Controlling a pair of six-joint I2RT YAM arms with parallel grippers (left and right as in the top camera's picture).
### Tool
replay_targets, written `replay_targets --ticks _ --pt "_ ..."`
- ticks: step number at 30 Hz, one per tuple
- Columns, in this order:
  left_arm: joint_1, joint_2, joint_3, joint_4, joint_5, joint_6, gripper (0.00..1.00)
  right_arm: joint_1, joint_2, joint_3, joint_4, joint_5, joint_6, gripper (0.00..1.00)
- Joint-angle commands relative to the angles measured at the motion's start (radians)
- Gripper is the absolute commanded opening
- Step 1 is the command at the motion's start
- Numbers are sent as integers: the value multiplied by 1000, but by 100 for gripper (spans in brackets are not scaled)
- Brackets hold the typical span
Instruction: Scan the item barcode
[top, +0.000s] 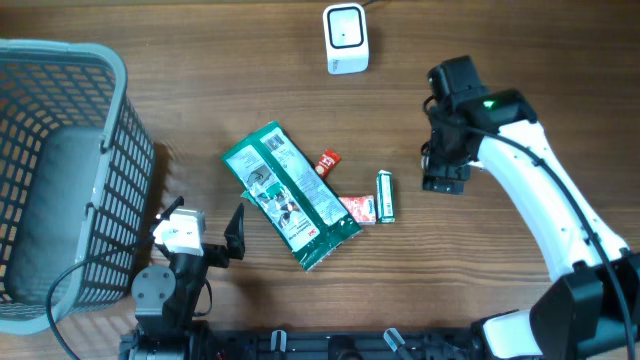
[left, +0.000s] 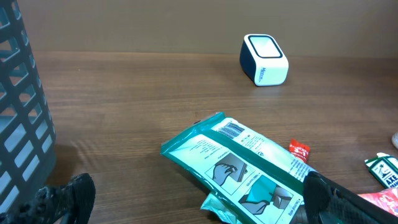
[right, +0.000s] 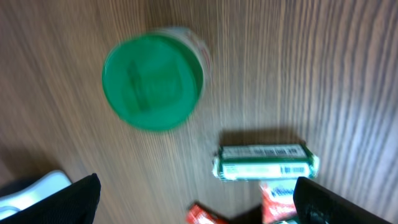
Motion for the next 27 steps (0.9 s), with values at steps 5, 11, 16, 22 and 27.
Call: replay_targets --ticks 5,11,16,22,27 --pt "-3 -5 -4 0 8 -10 100 -143 147 -7 140 -111 -150 100" --pt "-3 -5 -4 0 8 -10 100 -156 275 -7 148 -166 -228 94" --pt "-3 -5 -4 0 9 -10 100 -157 295 -7 148 -144 -426 62" --pt "-3 -5 -4 0 8 -10 100 -157 294 -4 149 -148 -962 54" --pt "-3 -5 -4 0 9 -10 100 -157 294 -3 85 -177 -1687 64"
